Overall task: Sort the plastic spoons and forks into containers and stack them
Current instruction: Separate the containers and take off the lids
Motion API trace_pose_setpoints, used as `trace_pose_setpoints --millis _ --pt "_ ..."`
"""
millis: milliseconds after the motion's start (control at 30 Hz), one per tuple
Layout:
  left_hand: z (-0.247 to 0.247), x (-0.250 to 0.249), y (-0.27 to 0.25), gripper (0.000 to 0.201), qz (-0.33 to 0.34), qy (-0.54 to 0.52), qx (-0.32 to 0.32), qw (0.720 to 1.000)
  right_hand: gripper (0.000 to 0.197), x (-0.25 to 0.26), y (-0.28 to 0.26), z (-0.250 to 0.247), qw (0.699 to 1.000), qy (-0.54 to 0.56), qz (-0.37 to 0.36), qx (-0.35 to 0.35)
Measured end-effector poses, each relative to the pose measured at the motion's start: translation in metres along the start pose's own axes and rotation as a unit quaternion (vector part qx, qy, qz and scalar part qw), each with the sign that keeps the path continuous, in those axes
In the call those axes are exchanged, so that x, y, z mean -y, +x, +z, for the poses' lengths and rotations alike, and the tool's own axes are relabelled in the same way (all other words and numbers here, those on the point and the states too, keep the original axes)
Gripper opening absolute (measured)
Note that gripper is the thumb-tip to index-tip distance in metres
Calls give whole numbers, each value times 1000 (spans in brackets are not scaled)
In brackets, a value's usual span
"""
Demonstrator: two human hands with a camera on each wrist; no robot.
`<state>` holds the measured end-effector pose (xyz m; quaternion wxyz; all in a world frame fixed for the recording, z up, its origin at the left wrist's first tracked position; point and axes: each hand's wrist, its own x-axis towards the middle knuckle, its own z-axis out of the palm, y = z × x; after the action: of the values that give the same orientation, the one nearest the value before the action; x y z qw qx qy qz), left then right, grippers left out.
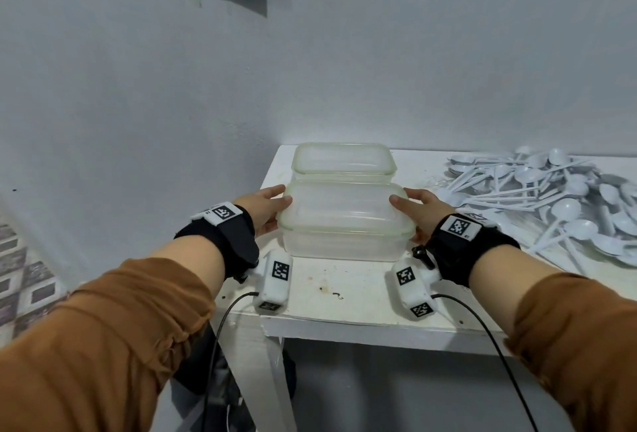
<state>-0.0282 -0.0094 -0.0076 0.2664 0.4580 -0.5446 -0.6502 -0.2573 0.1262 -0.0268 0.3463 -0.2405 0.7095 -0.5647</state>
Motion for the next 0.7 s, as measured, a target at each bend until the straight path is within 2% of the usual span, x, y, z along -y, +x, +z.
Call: trace_pose_setpoints --millis 167,400,700 --pt "-2 -1 3 48 -4 -5 8 1000 41 8 0 -4 995 -85 -34 -32" --pt "-5 -3 11 51 -14 11 35 999 51 10 4 -5 996 -91 -9 2" --pt "-9 -2 22 48 -38 -20 94 995 50 10 3 -5 995 -99 -14 10"
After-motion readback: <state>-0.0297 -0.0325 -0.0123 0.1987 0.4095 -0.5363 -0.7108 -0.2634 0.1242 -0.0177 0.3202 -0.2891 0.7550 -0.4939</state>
